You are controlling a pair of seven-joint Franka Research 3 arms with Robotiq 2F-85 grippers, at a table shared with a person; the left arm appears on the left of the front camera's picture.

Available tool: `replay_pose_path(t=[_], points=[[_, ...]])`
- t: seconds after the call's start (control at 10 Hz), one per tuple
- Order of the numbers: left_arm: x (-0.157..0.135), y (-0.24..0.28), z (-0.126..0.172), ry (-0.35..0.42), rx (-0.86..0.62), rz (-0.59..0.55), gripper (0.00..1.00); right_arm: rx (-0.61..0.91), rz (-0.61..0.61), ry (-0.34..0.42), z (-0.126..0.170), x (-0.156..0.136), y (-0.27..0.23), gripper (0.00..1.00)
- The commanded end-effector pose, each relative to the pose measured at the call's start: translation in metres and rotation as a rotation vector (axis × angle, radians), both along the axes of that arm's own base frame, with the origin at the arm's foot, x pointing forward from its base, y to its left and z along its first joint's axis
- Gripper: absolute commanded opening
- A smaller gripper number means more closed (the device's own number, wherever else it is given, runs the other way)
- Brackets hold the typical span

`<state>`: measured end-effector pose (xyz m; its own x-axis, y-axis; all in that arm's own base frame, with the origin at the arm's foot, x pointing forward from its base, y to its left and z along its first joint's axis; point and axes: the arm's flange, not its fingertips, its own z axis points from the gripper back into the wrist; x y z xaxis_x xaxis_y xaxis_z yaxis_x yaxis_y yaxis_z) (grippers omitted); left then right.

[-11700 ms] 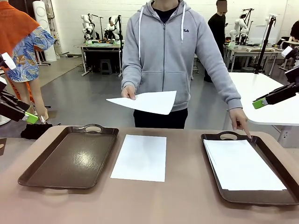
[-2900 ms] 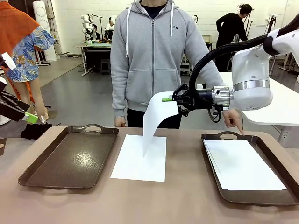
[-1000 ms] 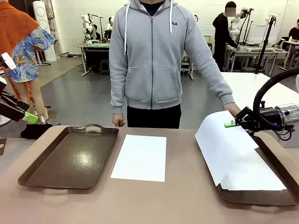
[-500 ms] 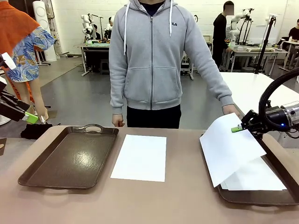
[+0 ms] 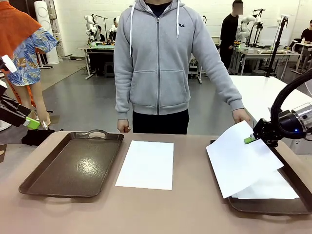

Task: Sort the A4 documents.
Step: Place the A4 Paper in the designated Handle tray.

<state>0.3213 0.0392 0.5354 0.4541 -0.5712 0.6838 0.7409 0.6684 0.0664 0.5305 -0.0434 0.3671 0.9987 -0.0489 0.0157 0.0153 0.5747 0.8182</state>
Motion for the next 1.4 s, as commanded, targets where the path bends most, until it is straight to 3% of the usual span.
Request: replay_pose_path(t=[0.0, 1.3], points=[[0.0, 0.001, -0.002, 0.002, -0.011, -0.004, 1.0, -0.041, -0.019, -0.001, 0.0, -0.002, -0.006, 0.01], [0.0, 0.001, -0.002, 0.002, -0.011, -0.004, 1.0, -0.212, -0.051, 0.037, -0.037, 0.006, -0.031, 0.01]])
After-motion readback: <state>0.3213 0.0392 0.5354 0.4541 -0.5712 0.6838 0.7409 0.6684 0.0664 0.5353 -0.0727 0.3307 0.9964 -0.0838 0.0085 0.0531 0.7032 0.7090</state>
